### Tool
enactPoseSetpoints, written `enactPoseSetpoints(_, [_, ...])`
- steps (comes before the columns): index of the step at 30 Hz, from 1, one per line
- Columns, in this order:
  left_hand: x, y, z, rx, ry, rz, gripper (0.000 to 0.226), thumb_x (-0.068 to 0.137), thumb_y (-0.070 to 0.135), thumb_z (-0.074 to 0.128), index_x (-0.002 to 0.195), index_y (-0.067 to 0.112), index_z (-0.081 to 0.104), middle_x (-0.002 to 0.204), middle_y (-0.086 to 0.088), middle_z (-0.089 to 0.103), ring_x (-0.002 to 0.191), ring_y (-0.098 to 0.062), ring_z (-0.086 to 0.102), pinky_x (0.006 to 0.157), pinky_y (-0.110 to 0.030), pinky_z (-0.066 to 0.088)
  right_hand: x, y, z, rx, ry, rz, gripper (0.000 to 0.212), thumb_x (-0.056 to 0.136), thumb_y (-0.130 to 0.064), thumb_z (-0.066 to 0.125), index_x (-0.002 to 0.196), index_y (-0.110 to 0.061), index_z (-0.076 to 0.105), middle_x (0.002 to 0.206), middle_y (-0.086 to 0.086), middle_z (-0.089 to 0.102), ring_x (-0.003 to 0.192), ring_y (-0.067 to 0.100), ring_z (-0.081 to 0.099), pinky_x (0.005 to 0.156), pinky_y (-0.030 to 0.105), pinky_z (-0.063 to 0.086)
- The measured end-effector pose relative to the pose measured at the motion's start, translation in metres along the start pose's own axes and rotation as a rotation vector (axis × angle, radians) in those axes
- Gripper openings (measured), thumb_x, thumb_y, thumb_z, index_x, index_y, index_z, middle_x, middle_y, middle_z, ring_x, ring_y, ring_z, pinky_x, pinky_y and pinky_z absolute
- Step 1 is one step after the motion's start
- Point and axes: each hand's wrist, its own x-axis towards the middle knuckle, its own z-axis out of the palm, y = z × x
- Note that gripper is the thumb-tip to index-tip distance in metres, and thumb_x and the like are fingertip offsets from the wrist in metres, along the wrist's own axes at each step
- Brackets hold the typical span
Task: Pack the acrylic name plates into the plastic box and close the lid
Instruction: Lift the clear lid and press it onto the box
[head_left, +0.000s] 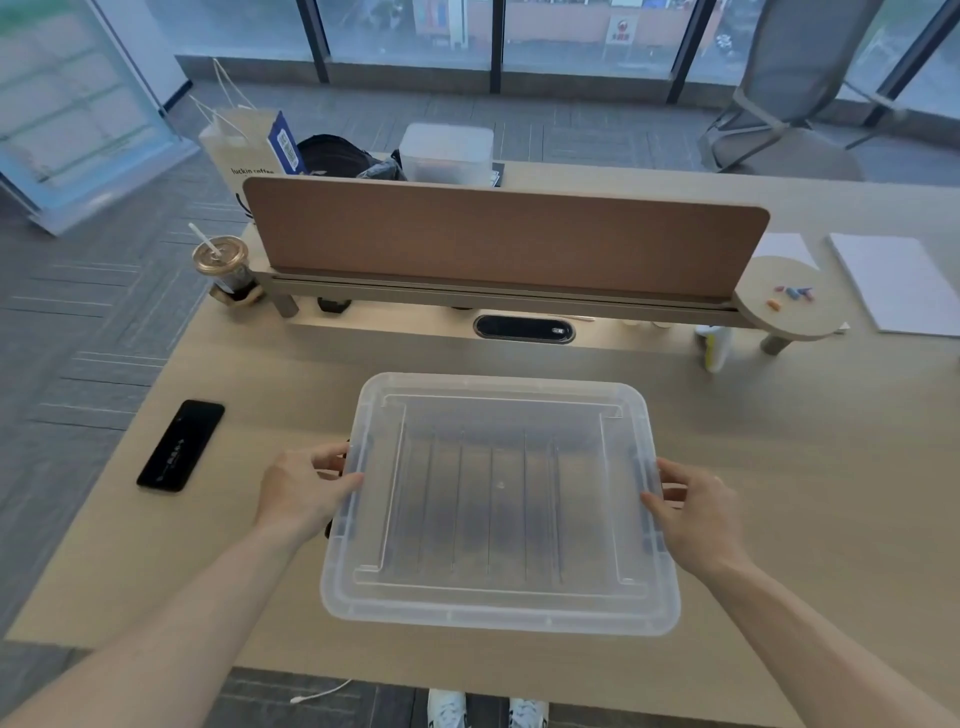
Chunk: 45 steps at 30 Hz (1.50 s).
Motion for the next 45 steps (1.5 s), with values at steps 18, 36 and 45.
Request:
enactPoseSetpoints(18, [0.008,-0.009,0.010,-0.075,0.010,-0.072,0.033,0.084,0.018,0.083,0.116,0.026,0.078,0.094,0.006,0.076,0.085,-0.007,0.068,0.072,-0.028,0.051,-0.002,-0.003,0.001,-0.008,-0.005,-0.045,0.038,0.083,-0.006,0.077,0.120,-0.014,0.075,0.100,0.003,0.073,0.079,0.018,0.067,0.073,0.024,0.049])
enactPoseSetpoints(36, [0.011,-0.037,0.013,-0.464,-0.368,-0.407,0.037,0.096,0.034,0.068,0.127,0.013,0.069,0.118,-0.007,0.077,0.107,-0.025,0.069,0.085,-0.038,0.054,-0.001,0.025,-0.004,0.440,-0.368,0.434,0.032,0.093,-0.039,0.068,0.119,-0.020,0.070,0.098,-0.003,0.081,0.086,0.016,0.078,0.077,0.036,0.062])
enactPoseSetpoints(45, [0.005,0.010,-0.002,-0.428,-0.275,-0.406,0.036,0.095,0.055,0.062,0.102,0.021,0.071,0.110,-0.002,0.072,0.099,-0.018,0.066,0.083,-0.037,0.052,-0.009,-0.004,-0.008,0.323,-0.240,0.330,0.025,0.097,-0.018,0.064,0.120,-0.008,0.068,0.099,0.004,0.073,0.085,0.021,0.066,0.063,0.030,0.052])
